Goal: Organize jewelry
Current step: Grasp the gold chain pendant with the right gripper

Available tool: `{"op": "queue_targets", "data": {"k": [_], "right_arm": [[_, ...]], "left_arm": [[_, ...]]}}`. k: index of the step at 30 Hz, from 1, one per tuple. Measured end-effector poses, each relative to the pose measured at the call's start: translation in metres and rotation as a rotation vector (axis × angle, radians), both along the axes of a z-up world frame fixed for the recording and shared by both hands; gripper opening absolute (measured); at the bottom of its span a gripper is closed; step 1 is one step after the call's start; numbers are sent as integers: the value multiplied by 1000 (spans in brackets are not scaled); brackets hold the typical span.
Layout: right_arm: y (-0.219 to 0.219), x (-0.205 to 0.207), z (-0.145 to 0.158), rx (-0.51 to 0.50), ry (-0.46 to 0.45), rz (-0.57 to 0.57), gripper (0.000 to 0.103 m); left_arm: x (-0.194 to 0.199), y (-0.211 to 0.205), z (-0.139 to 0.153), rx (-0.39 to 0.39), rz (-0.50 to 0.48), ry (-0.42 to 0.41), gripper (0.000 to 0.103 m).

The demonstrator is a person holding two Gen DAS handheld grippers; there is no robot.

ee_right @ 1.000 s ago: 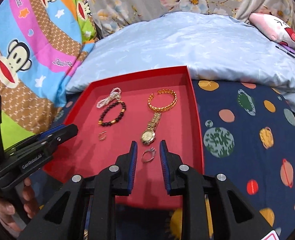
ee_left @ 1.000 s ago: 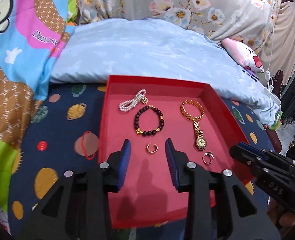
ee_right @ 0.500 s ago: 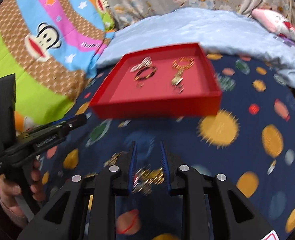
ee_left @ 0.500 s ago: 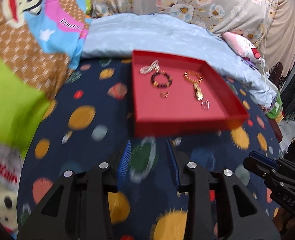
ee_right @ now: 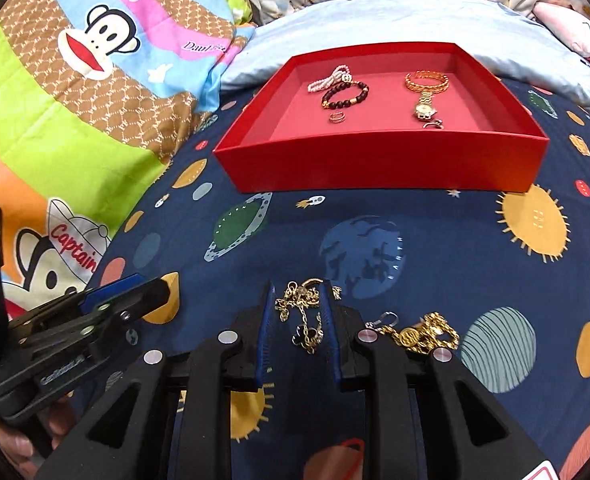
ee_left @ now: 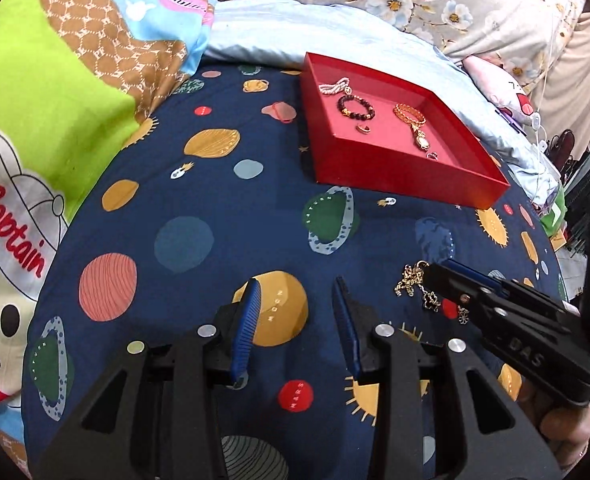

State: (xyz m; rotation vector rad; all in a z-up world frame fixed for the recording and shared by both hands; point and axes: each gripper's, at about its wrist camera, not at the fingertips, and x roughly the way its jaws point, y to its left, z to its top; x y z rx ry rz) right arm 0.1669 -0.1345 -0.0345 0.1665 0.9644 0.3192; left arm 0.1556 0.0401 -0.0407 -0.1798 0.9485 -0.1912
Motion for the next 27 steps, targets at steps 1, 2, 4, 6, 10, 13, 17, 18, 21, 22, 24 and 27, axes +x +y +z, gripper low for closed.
{"op": "queue_targets", "data": {"k": [1,2,4,6,10,13,17,18,21,22,24,27], "right_arm": [[2,1,-1,-9,-1,1,22],[4,2,-2,-21,-2,0,22],[7,3,-4,-47,-4,-3,21],[8,3,-5,-68,-12,-7,20],[6,2,-5,-88,-22,-27,20],[5,3,-8,-89,-13,-26,20],[8,3,-8,-97,-17,-17,20],[9,3,-8,-104,-19,-15,19],[11,4,-8,-124,-23,-15,15],[11,4,-8,-122,-22,-16,15],[9,4,-7,-109,-18,-20,8],[3,1,-1,-83,-25,-30,4]], "left_arm": [[-1,1,0,-1,-1,0,35],[-1,1,0,-2,-3,0,35],[-1,1,-1,-6,-8,0,35],[-1,0,-1,-7,-12,0,35],[-2,-1,-1,-16,-19,-2,35],[-1,-1,0,-20,-21,-3,35],[-2,-3,-2,-25,-27,2,36],[-1,-3,-2,-24,-27,3,36],[-2,-4,-3,-26,-25,7,36],[-2,-4,-3,-28,-25,8,36],[-2,-5,-4,-25,-27,7,36],[-4,-6,-4,-28,-30,7,36]]}}
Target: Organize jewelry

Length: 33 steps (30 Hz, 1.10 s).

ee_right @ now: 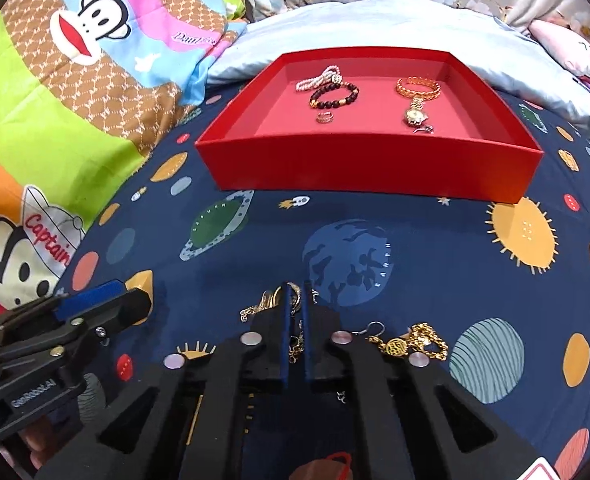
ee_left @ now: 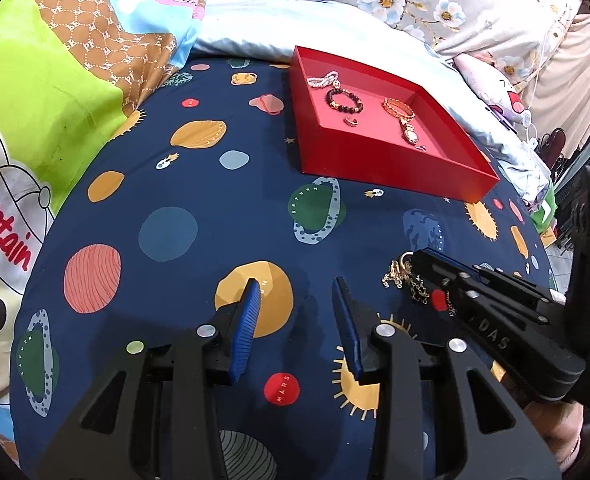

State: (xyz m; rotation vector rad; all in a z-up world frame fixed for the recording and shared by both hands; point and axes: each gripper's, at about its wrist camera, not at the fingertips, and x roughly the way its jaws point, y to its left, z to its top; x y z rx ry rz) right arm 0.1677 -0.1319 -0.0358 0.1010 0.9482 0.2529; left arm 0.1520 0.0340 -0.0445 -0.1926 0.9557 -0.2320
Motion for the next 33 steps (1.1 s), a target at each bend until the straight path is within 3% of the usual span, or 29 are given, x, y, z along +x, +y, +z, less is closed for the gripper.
{"op": "queue_targets", "data": {"k": [10,14,15,20,25,33], "right_arm": [[-13,-11,9,35,-16,-4,4],[-6,-10,7,24,-22,9,29],[-4,-10,7,18,-26,11,31],[7,-1,-1,-4,-6,39,29],[13,2,-8,-60,-1,39,16],[2,-6,6,-17,-35,21,15]], "left_arm": [[-3,-10,5,-2,-21,-7,36],[-3,-12,5,-4,-22,-6,36],[-3,-12,5,-2,-23,-7,36],[-1,-11,4,-5,-21,-1,36],[0,-8,2,-8,-17,2,37],[0,-6,2,-13,-16,6,37]]}}
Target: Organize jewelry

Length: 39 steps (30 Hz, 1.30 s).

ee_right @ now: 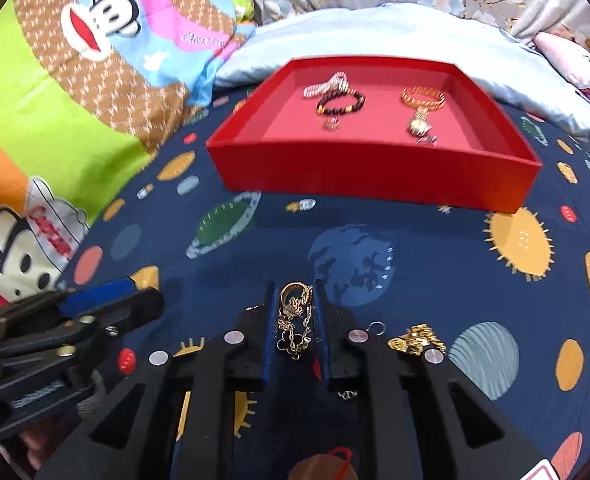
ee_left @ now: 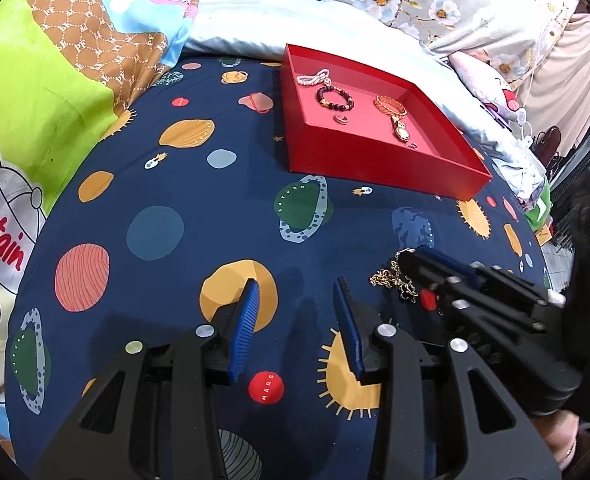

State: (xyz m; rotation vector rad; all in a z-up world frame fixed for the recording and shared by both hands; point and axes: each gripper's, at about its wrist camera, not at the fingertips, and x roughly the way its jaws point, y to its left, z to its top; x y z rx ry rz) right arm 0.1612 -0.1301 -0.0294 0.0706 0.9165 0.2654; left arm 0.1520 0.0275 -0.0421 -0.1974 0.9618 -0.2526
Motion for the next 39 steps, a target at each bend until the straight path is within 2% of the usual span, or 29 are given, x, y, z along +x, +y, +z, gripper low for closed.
{"op": "queue_targets", "data": {"k": [4,7,14,21,25,34,39], "right_arm": [[-22,-13,18,31,-27,-34,15],[-44,-27,26,28,-31,-74,15],[-83,-52,17,32,8,-161,16],[-100,-62,11,61,17,-191,16],[-105,-62,10,71,15,-193,16],[-111,-62,7,92,20,-205,16],[-112,-63,6,94,21,-205,16]], "left_arm": [[-1,-4,3,-9,-16,-4,38],[-3,-12,6,-23,-35,-8,45],[-4,-47,3,-52,-111,8,46],[2,-84,-11,-14,-145,20,45],[4,-95,-13,41,-137,-21,42],[3,-95,-17,115,-123,-86,12],[2,-93,-16,107,-129,-90,12]]}}
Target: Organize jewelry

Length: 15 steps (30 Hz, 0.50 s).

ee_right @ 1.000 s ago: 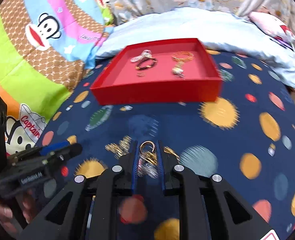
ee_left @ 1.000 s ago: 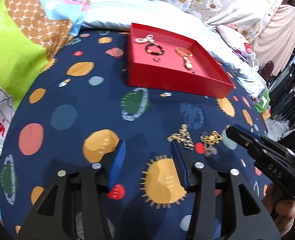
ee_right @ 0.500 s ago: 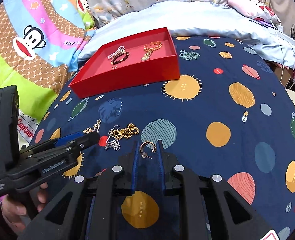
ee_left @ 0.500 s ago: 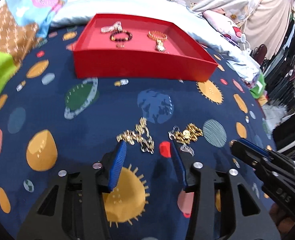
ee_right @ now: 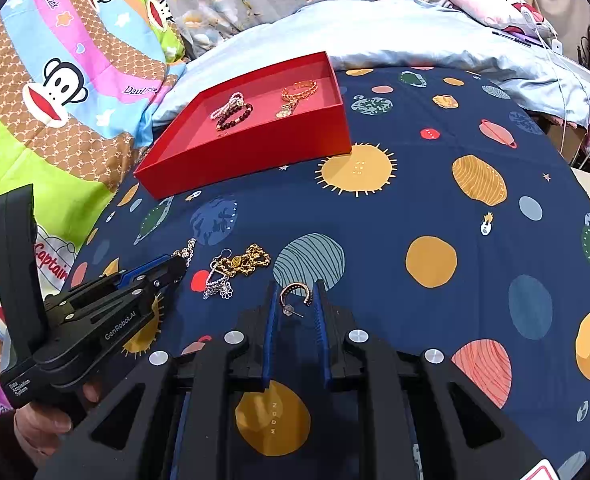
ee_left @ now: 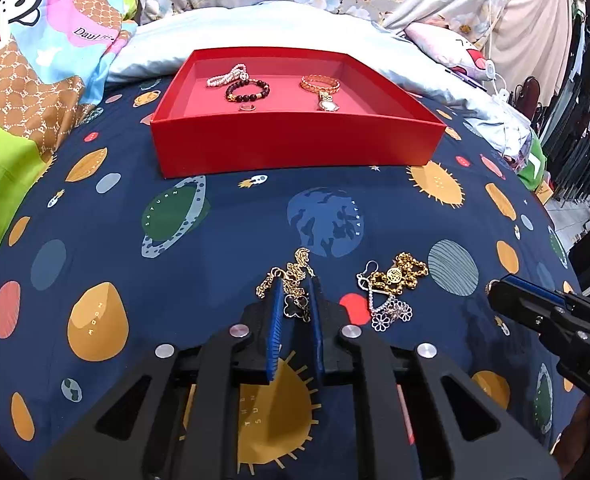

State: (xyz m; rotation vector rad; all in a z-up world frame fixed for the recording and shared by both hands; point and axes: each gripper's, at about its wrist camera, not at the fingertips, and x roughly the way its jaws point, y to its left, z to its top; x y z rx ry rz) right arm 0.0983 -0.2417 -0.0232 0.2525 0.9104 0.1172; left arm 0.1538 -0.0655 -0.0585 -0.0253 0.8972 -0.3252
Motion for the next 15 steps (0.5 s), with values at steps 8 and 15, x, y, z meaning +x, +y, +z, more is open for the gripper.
{"op": "queue_targets", "data": {"k": [8,15], "right_arm": [[2,-3,5,0,-13,1,16],[6,-9,19,0,-40,12,16]], "left_arm": [[-6,14,6,-44,11,29,11],[-17,29,27,-90,20,13,12]]}}
